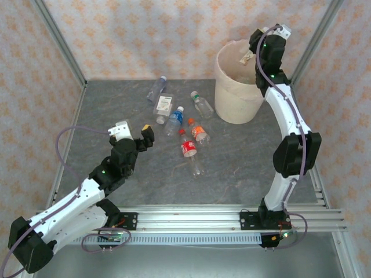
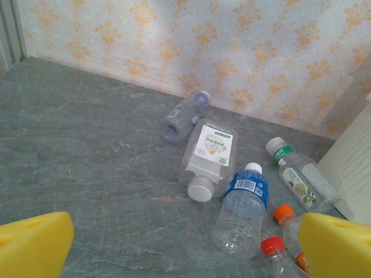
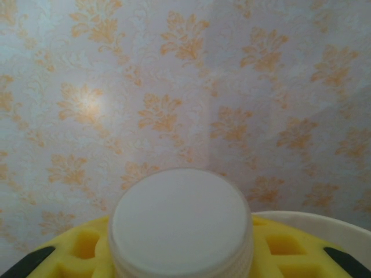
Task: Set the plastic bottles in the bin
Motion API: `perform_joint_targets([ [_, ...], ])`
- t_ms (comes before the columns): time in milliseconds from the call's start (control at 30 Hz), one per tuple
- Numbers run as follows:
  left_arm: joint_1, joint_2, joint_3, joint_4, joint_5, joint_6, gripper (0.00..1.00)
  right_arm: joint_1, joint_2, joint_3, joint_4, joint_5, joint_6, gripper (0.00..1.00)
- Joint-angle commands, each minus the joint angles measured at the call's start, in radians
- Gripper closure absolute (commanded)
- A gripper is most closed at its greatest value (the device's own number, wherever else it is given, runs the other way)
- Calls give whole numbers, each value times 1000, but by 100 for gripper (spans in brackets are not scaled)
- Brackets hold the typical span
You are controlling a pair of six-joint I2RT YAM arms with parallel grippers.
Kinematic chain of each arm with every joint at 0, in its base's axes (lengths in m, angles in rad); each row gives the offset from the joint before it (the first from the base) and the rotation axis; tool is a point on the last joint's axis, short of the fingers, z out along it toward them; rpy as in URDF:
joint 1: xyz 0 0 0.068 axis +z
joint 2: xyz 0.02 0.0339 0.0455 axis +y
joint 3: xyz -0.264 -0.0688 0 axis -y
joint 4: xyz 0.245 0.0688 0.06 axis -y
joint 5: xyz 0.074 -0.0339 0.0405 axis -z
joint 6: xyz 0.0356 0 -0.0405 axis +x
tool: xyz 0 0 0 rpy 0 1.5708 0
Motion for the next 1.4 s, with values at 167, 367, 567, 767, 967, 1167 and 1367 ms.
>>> perform_joint_targets([
  [167,11,-21,-19,-31,-49,-23,0,5,44,65,-92,118,54,3],
  [367,21,-34,-34,-34,-59,-23,0,4,-37,6,-116,112,-21,1],
  [567,31,2,-26,-39,-41,-53,0,5,-142,-56,-205,-23,-88,1],
  [767,38,81,5,-68,-34,-106,0,35,-303,-171,-322,-215,-140,1],
  [967,45,177,37,-56,-1,-174,0,164,-490,-422,-308,-246,-198,1],
  [1167,46,242,76,-80,4,-205,0,316,-576,-614,-320,-223,-177,1],
  [1367,47,260,101,-196,-110,-318,0,490,-495,-642,-446,-102,-147,1],
])
